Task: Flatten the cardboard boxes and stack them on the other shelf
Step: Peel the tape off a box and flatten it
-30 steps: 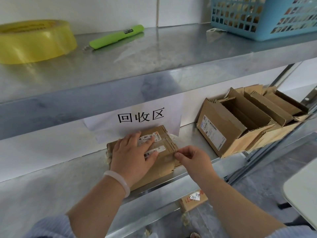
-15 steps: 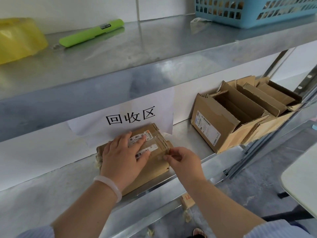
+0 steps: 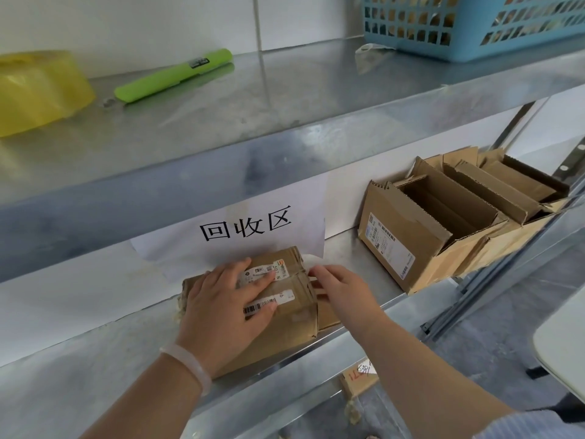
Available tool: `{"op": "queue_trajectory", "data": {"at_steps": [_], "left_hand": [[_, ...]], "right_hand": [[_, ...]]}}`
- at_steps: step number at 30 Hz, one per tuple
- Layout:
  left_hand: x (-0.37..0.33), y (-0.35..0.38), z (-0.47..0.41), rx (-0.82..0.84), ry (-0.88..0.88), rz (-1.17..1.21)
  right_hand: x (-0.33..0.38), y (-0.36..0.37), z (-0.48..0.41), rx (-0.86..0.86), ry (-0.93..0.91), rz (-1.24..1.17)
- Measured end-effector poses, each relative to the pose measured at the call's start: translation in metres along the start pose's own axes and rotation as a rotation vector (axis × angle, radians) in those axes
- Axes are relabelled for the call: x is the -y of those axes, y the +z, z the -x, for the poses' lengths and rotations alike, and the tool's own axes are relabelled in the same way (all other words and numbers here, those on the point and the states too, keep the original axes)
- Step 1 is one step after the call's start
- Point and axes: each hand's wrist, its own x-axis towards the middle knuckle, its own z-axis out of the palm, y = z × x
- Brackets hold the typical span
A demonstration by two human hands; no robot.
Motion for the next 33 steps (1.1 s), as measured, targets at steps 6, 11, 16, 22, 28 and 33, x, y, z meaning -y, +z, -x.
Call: {"op": "queue_trajectory", "data": {"at_steps": [6,11,16,22,28,33], "left_hand": [[0.004,-0.004,0.004,0.016,0.026,0.048],[0.001,-0.005,0.001,-0.010,-0.014,0.085],[-0.016,-0.008,-0.015,-0.050,-0.081,0.007],[-0.015,-0.002,-0.013,-0.035,-0.084,-0.043],[-0.015,-0.001,-0.013,-0.053,-0.097,-0.021],[-0.014,0.000,-0.014,-0.037,-0.102,-0.028]], "right_hand": [[0.006,0.006,-0.008,-0.027,0.220,-0.263],[0.011,-0.004,-0.008,0.086,0.295,-0.431],[0.020,-0.007,-0.013,0.073,0.248,-0.390],[0.027,-0.013,-0.009,-0.054,-0.006,-0.176],[0.038,-0.007,-0.004,-0.001,-0.095,-0.331],[0.038,-0.011,-0.008,-0.051,-0.111,-0.109]]}}
